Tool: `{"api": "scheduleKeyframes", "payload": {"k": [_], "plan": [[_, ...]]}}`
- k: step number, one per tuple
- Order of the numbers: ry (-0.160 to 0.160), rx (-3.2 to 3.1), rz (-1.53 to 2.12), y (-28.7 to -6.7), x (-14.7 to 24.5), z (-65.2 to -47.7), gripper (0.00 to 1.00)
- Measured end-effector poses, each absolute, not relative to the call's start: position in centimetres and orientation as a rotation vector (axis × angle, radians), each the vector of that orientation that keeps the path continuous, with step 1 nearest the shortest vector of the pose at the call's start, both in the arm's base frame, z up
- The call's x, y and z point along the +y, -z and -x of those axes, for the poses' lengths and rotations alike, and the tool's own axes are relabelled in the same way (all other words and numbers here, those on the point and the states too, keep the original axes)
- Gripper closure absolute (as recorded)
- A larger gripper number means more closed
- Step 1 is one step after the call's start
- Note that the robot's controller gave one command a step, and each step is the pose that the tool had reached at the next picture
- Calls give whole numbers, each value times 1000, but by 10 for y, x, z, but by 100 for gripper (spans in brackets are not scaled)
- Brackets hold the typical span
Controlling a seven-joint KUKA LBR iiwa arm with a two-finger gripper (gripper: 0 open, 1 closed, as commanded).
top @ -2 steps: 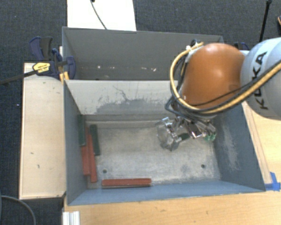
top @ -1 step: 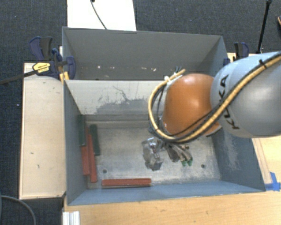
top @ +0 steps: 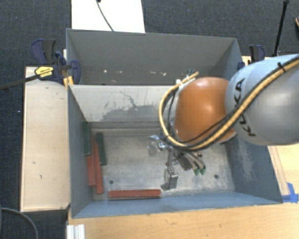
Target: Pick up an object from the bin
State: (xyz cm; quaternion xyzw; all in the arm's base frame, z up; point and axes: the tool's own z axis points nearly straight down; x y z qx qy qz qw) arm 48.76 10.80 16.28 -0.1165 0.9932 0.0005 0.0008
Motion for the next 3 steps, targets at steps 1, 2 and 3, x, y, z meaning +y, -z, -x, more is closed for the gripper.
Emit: {"api": "scheduleKeyframes", "payload": {"k": [1,2,3], "plan": [[0,3080,566,-70,72,-479,0],[-2,3102,449,-80,85,-529,0],[5,3123,256,-120,16,-587,0]]}}
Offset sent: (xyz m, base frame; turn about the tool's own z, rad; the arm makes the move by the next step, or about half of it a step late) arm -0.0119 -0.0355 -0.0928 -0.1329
